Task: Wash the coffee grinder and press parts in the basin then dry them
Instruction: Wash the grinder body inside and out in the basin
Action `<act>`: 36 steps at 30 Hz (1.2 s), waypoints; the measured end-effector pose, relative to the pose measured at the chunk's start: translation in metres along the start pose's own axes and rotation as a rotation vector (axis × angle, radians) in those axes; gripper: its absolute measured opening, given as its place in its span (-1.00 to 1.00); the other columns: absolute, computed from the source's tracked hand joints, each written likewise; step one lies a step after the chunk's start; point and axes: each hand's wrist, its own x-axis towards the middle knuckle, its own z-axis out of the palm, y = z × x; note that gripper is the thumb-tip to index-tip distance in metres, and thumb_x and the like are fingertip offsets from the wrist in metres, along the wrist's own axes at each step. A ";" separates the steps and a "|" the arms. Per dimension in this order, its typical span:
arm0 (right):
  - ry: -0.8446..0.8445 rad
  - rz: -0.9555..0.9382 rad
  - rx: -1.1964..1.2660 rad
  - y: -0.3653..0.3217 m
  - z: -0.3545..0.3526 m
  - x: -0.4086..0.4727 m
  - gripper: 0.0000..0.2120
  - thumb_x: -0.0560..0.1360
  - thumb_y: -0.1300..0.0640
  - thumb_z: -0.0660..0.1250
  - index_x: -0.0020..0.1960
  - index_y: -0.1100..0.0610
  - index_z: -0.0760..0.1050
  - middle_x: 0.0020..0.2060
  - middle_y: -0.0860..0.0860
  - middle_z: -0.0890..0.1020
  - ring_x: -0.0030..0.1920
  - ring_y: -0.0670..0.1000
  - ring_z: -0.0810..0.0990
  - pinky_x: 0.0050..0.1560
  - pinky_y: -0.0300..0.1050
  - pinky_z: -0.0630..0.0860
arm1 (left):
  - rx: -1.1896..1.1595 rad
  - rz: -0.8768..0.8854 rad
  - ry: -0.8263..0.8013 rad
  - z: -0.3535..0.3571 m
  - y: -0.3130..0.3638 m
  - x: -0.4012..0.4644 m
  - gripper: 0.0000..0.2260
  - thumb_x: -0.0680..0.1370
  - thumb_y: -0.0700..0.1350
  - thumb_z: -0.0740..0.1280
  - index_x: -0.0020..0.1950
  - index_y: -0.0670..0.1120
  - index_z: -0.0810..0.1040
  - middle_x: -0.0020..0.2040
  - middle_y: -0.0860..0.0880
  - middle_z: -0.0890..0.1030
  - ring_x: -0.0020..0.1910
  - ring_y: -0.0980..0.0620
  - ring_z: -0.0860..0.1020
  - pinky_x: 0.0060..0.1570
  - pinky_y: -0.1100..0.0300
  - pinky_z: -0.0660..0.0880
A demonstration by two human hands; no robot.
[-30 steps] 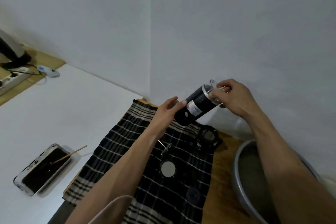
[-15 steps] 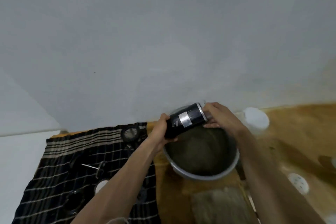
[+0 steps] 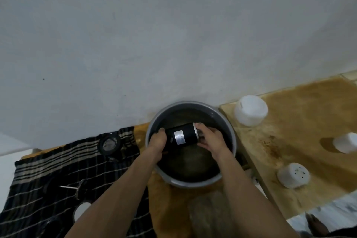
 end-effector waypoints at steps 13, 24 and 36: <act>0.023 0.035 0.018 0.010 -0.001 0.018 -0.36 0.36 -0.11 0.58 0.35 0.08 0.49 0.14 0.05 0.65 0.13 0.09 0.64 0.09 0.03 0.65 | 0.052 -0.059 0.013 0.002 -0.004 0.010 -0.57 0.72 0.05 0.10 0.51 -0.16 0.40 0.19 -0.20 0.55 0.19 -0.22 0.54 0.33 -0.14 0.49; -0.107 -0.118 0.045 -0.003 -0.012 -0.002 -0.46 0.37 0.21 0.51 0.32 0.02 0.52 0.21 0.07 0.59 0.21 0.10 0.58 0.16 0.04 0.61 | -0.288 -0.110 -0.143 -0.003 0.001 0.016 -0.63 0.63 0.12 0.32 0.31 -0.08 0.48 0.14 -0.19 0.58 0.10 -0.21 0.55 0.06 -0.10 0.53; -0.252 -0.340 -0.407 -0.006 -0.035 -0.029 -0.28 0.27 0.37 0.57 0.32 -0.05 0.44 0.25 -0.08 0.58 0.29 -0.08 0.53 0.24 -0.18 0.46 | -0.436 0.309 -0.119 0.004 0.025 0.000 -0.82 0.45 -0.28 0.53 0.00 -0.11 0.66 -0.08 -0.16 0.70 -0.13 -0.10 0.67 -0.16 0.07 0.64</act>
